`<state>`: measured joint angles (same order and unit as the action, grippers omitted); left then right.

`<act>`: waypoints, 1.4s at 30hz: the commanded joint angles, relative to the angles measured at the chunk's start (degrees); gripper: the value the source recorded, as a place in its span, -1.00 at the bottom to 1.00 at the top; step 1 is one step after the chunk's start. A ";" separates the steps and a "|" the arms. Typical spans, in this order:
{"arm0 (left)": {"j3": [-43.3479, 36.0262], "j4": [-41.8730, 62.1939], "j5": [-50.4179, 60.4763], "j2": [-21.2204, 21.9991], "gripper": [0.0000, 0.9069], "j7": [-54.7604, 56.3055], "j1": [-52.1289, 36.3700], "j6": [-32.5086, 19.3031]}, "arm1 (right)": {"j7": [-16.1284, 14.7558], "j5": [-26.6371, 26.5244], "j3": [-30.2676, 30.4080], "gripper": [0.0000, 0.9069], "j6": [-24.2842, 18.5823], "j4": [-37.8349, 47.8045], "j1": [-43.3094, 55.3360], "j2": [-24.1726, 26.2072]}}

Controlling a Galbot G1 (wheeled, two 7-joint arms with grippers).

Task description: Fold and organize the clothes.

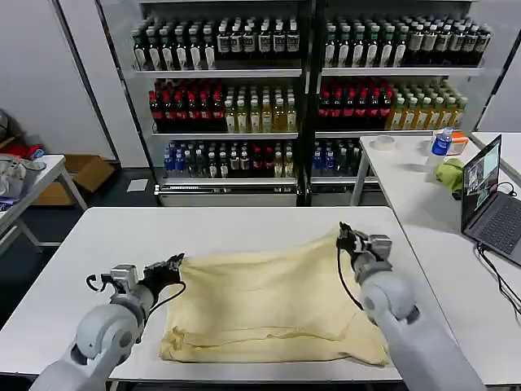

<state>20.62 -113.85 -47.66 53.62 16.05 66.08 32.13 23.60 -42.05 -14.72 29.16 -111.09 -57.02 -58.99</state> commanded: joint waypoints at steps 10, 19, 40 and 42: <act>4.78 -10.80 2.82 -1.47 -1.00 -0.88 15.69 -0.01 | -1.12 0.97 -11.96 -1.00 1.48 -18.06 -24.74 2.17; 3.10 -7.34 7.26 -1.15 -1.00 -2.12 16.92 -0.68 | -0.75 3.23 -11.05 -1.00 2.72 -15.48 -26.92 -0.53; 2.73 -3.43 9.99 2.21 1.00 -1.18 16.01 -1.75 | -0.71 8.17 -5.26 1.00 2.82 -8.60 -22.98 -4.24; 3.25 -4.63 10.75 3.22 1.00 0.21 16.60 -2.95 | -1.05 8.02 -5.64 1.00 2.59 -9.32 -23.59 -4.15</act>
<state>23.07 -117.48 -38.38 55.05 14.62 81.39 30.87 23.22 -35.37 -20.93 32.22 -120.61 -79.90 -62.47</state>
